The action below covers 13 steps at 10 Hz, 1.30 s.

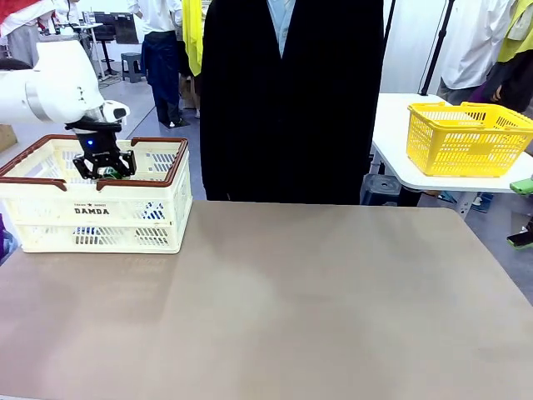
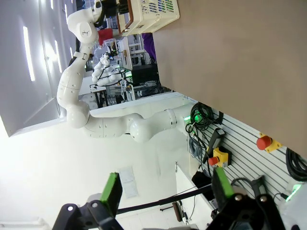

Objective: Place the drinks into the Shopping basket.
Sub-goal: Pick up one drink and place it into the Shopping basket.

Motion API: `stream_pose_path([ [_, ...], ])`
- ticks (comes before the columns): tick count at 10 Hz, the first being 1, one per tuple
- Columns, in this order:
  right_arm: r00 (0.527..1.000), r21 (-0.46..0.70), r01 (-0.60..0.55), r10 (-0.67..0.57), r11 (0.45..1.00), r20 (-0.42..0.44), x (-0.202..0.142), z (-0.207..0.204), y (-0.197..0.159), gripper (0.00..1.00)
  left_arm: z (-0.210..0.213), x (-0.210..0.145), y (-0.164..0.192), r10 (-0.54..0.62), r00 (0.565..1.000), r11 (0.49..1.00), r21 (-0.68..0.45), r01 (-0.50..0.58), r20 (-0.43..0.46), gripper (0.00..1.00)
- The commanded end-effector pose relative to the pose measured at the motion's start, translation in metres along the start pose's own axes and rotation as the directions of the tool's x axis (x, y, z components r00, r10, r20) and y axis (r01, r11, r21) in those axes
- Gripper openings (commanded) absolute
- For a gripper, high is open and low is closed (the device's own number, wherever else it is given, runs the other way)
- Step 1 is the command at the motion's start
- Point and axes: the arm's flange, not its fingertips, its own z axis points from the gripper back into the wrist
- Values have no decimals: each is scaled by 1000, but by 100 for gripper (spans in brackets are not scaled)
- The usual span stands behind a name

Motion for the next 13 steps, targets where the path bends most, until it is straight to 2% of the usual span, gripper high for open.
stream_pose_path([
  [1, 1000, 15, 10, -11, 1000, 0, 0, 0, 6, 100, -10, 3, -3, 13, 1000, 1000, -12, -13, -6, 0],
  [2, 1000, 15, 10, -11, 1000, 0, 0, 0, 6, 100, -15, 5, -3, 17, 1000, 1000, -14, -18, -18, 0],
  [3, 1000, 15, 10, -11, 1000, 0, 0, 0, 6, 100, -14, 6, -1, 18, 1000, 999, -28, -18, -2, 40],
  [4, 1000, 15, 10, -11, 1000, 0, 0, 0, 6, 100, -12, 6, 0, 23, 1000, 999, -31, -23, 1, 97],
  [5, 1000, 15, 10, -11, 1000, 0, 0, 0, 6, 100, -11, 6, 1, 26, 1000, 999, -31, -26, 2, 100],
  [9, 1000, 15, 10, -11, 1000, 0, 0, 0, 6, 100, 6, 0, 5, 11, 1000, 999, -39, -10, 18, 100],
  [11, 1000, 15, 10, -11, 1000, 0, 0, 0, 6, 100, 64, -14, 17, -41, 997, 986, -158, 51, 61, 100],
  [12, 1000, 15, 10, -11, 1000, 0, 0, 0, 6, 100, 99, -27, 25, -106, 992, 954, -275, 119, 62, 100],
  [13, 1000, 15, 10, -11, 1000, 0, 0, 0, 6, 100, 130, -41, 38, -155, 985, 901, -398, 171, 73, 100],
])
